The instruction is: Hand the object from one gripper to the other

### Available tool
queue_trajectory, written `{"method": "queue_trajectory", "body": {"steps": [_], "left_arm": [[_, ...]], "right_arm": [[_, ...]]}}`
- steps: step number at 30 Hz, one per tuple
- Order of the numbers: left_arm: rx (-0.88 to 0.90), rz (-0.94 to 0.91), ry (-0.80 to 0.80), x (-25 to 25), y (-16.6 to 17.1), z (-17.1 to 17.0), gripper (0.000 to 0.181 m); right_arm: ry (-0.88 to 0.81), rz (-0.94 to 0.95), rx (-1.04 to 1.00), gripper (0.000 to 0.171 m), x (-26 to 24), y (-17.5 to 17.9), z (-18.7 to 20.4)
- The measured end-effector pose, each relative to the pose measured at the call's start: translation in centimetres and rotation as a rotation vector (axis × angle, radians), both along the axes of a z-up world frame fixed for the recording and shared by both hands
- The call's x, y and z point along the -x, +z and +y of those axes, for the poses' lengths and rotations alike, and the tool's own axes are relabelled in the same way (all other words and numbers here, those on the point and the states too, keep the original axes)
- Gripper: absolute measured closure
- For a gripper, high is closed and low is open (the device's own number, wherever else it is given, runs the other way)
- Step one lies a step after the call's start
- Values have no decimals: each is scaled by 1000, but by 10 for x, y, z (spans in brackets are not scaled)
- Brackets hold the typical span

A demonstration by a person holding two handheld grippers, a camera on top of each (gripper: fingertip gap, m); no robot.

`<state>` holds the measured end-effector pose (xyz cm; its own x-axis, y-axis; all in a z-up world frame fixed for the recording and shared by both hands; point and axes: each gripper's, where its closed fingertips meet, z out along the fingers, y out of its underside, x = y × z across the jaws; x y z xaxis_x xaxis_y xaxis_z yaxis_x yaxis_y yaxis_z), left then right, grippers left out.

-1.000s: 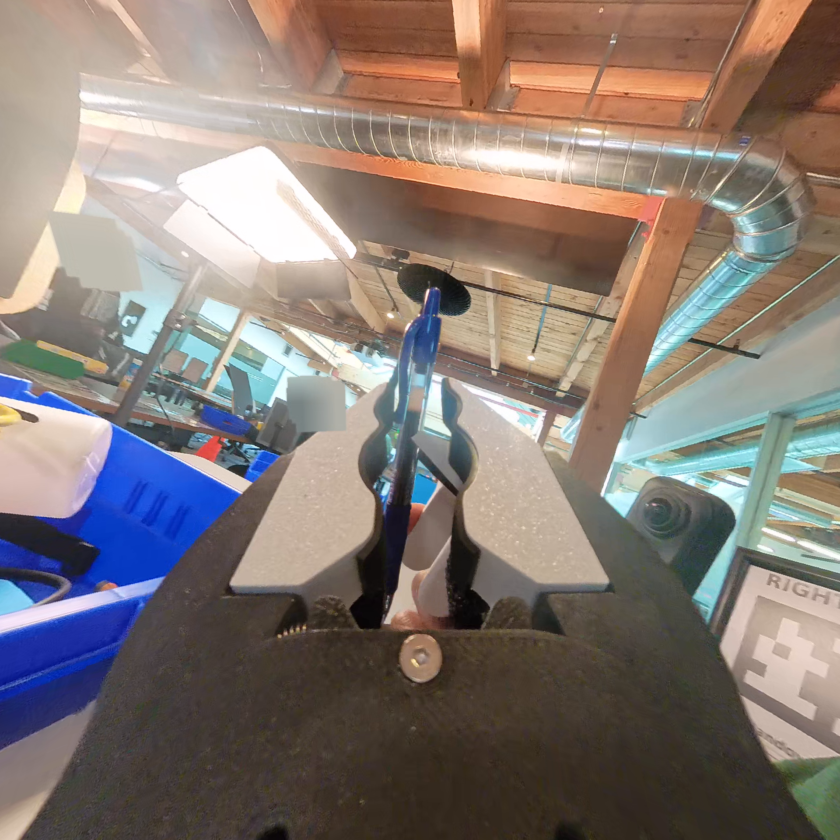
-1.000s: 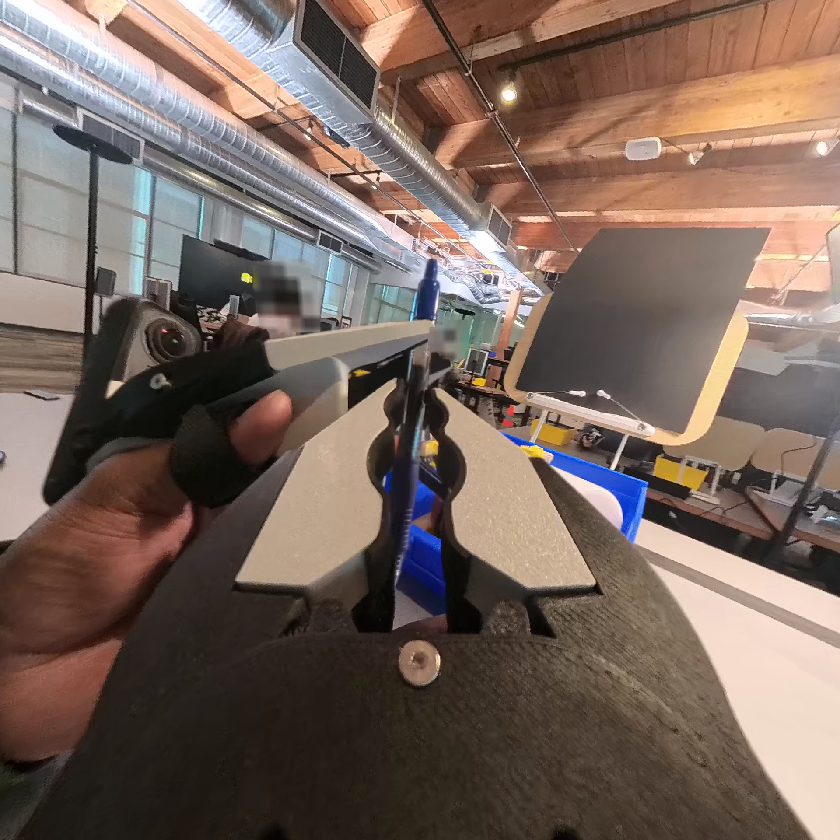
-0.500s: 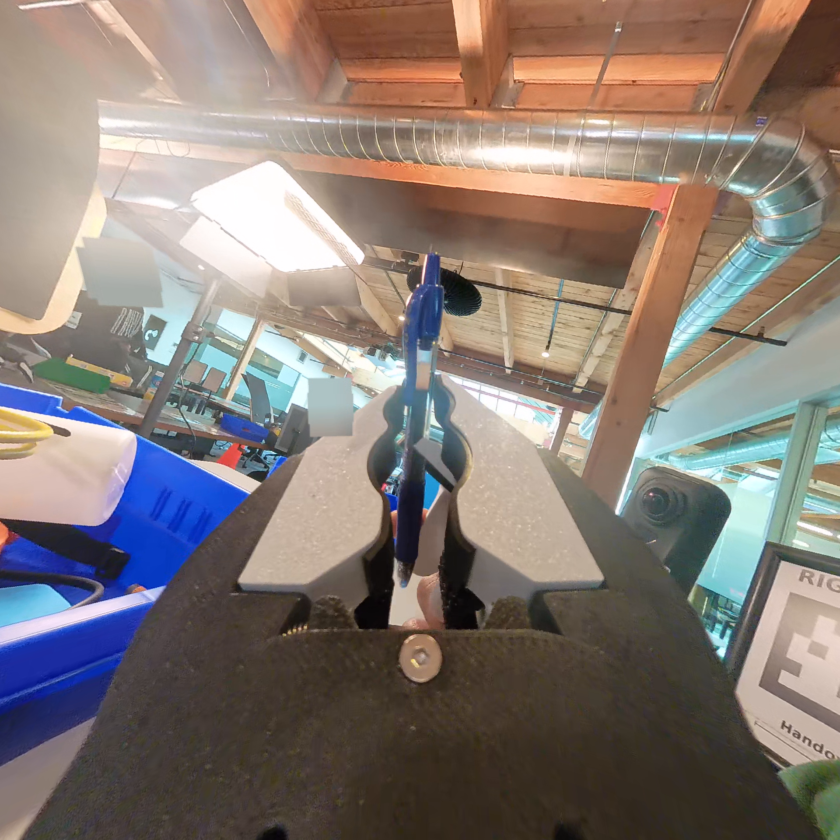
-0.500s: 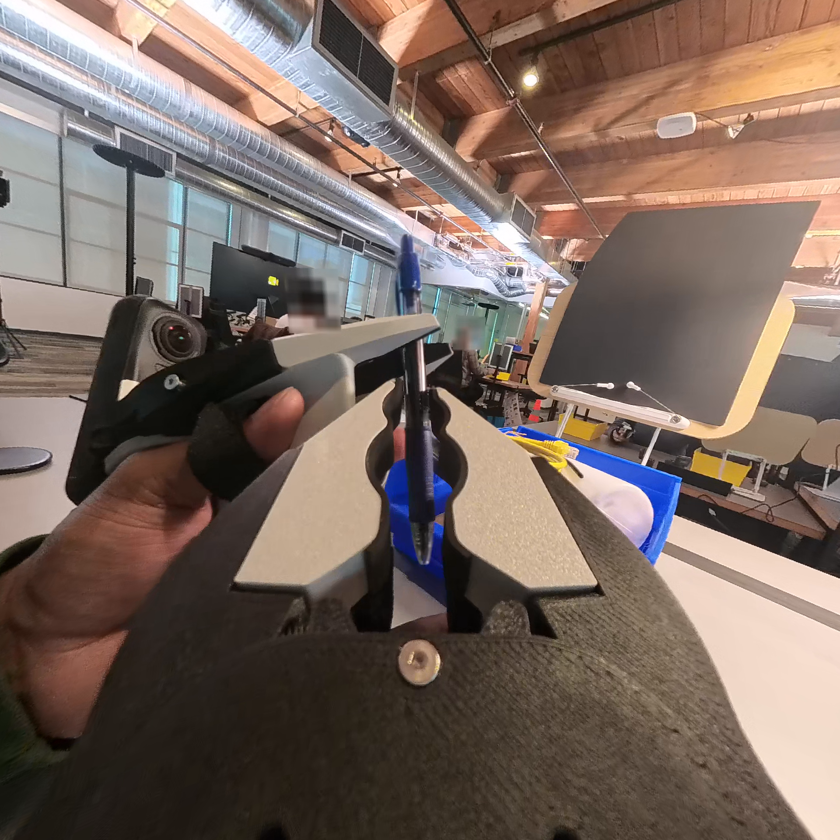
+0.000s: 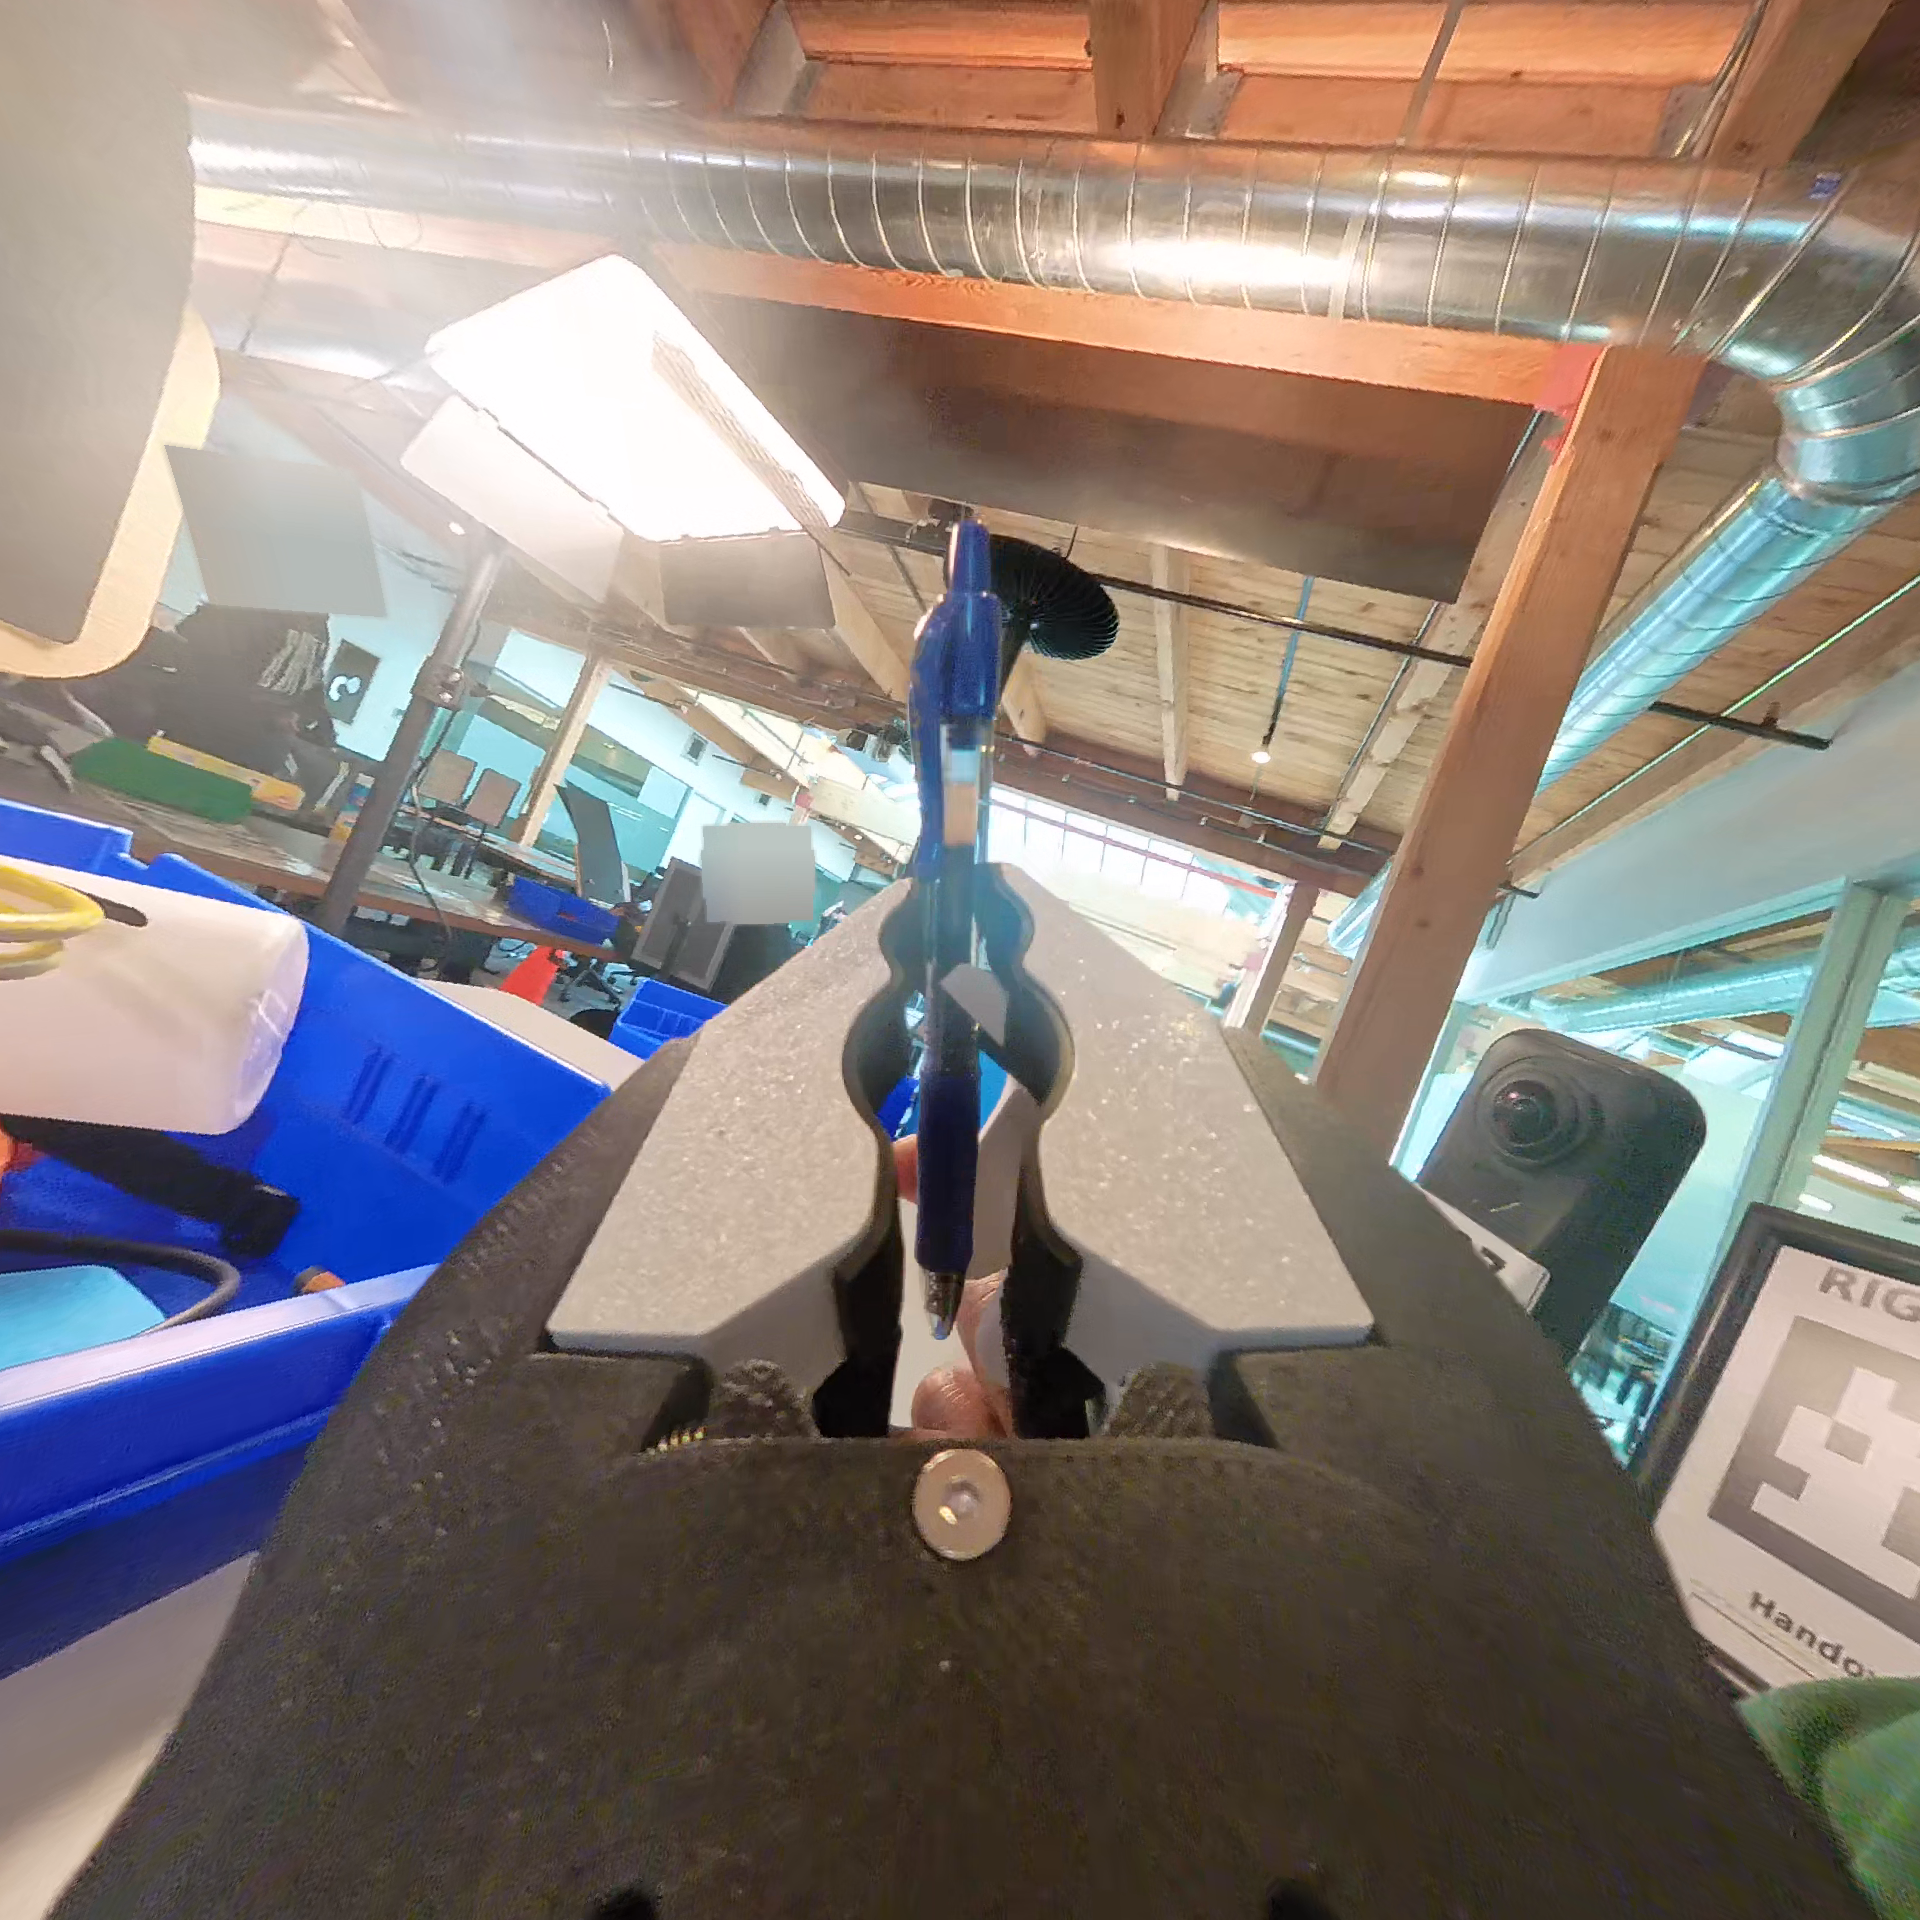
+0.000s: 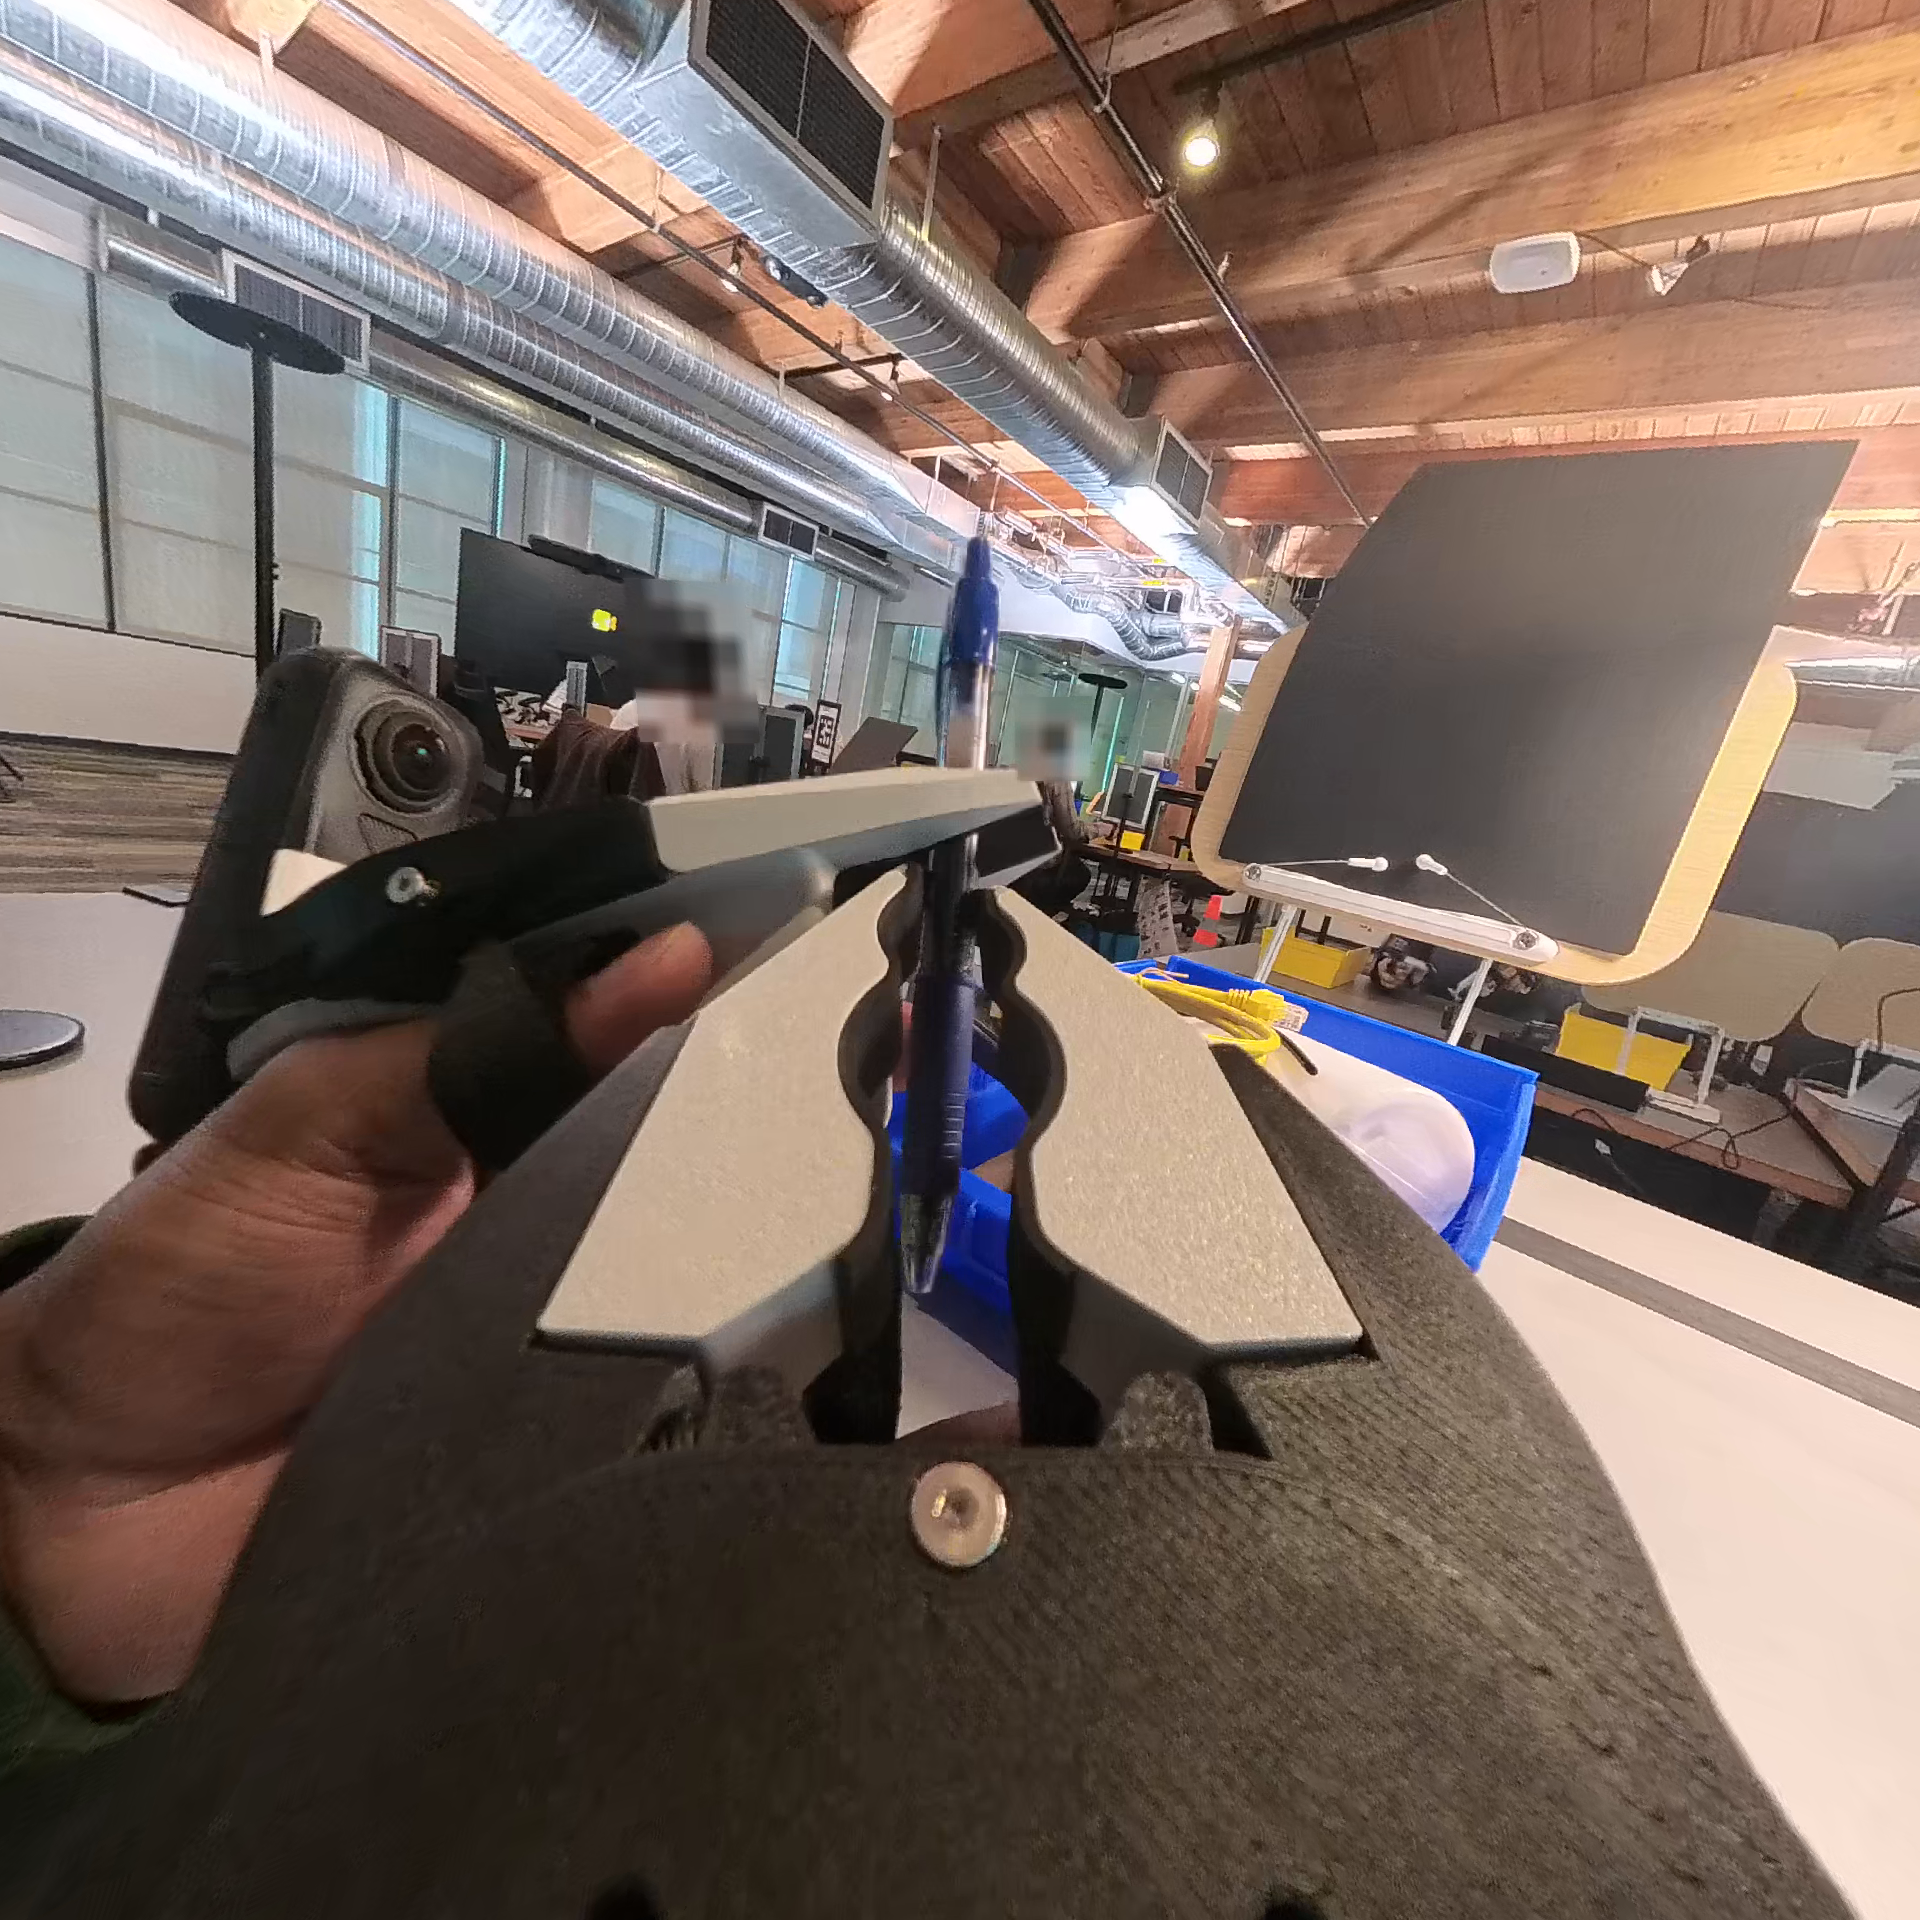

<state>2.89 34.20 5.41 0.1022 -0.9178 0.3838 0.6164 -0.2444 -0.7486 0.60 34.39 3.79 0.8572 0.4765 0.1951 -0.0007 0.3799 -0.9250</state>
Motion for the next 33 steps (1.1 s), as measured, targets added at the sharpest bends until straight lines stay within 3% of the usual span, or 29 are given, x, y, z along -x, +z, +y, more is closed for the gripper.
{"method": "queue_trajectory", "body": {"steps": [8,25,33], "left_arm": [[20,-12,44,7,-1,7,171],[41,-32,-37,0,-1,2,164],[16,-25,30,7,1,6,171]], "right_arm": [[8,-14,29,159,3,-5,3],[-3,-8,27,161,-1,-4,4],[12,-16,31,158,2,-5,4]]}}
